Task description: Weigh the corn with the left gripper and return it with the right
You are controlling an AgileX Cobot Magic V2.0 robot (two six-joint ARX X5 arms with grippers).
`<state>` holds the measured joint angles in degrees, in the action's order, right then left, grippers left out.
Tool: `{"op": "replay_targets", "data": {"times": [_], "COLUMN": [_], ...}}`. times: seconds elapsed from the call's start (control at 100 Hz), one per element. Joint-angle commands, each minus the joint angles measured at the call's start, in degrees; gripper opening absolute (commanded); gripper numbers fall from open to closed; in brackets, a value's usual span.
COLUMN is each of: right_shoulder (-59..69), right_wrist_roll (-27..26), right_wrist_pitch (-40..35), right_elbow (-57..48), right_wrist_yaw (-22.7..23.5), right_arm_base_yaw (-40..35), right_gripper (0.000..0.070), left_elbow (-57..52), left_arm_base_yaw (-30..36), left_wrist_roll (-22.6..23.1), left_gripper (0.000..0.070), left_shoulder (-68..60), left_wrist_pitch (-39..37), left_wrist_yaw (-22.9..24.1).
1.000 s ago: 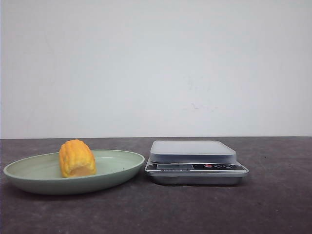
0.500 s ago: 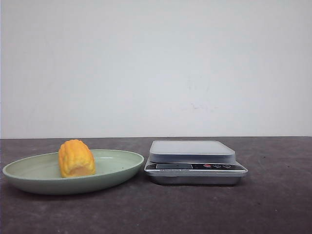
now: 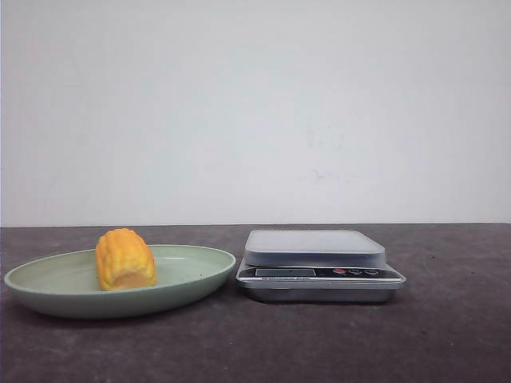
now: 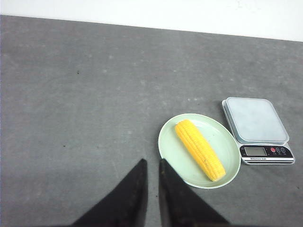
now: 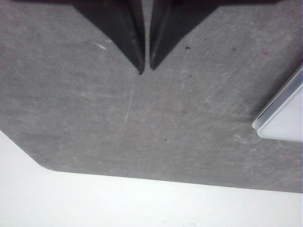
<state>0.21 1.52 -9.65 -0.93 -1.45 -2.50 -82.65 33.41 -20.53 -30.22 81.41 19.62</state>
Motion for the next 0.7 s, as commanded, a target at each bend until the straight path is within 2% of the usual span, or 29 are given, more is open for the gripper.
{"op": "replay_targets", "data": {"times": [0.0, 0.1, 0.15, 0.19, 0.24, 0.37, 0.45, 0.53, 0.69], "right_shoulder": [0.0, 0.0, 0.0, 0.0, 0.0, 0.0, 0.0, 0.0, 0.0], "right_wrist_roll": [0.4, 0.4, 0.4, 0.4, 0.4, 0.4, 0.3, 0.4, 0.3], "right_wrist_pitch": [0.7, 0.7, 0.7, 0.7, 0.7, 0.7, 0.7, 0.7, 0.7], "right_elbow": [0.2, 0.2, 0.2, 0.2, 0.2, 0.2, 0.2, 0.2, 0.2], "right_wrist_yaw": [0.0, 0.0, 0.0, 0.0, 0.0, 0.0, 0.0, 0.0, 0.0], "right_arm_base_yaw": [0.1, 0.1, 0.1, 0.1, 0.1, 0.1, 0.1, 0.1, 0.1], "right_gripper": [0.0012, 0.0012, 0.0012, 0.0012, 0.0012, 0.0012, 0.0012, 0.0012, 0.0012], "left_elbow": [-1.2, -1.0, -0.1, 1.1, 3.5, 12.3, 18.7, 25.3, 38.3], "left_arm_base_yaw": [0.3, -0.6, -1.9, -3.3, -5.3, -11.0, -14.2, -17.1, -21.0], "left_wrist_roll": [0.6, -3.0, -3.0, -1.0, 3.3, 14.7, 17.6, 17.8, 16.9], "left_gripper": [0.0000, 0.0000, 0.0000, 0.0000, 0.0000, 0.0000, 0.0000, 0.0000, 0.0000], "left_shoulder": [-0.1, -0.1, -0.1, -0.1, -0.1, -0.1, -0.1, -0.1, 1.3], "left_wrist_pitch": [-0.1, -3.0, -9.7, -17.2, -27.9, -54.9, -65.7, -70.8, -70.7], "left_wrist_yaw": [0.3, 0.3, -0.6, -3.0, -8.9, -29.1, -36.0, -37.0, -35.6]}}
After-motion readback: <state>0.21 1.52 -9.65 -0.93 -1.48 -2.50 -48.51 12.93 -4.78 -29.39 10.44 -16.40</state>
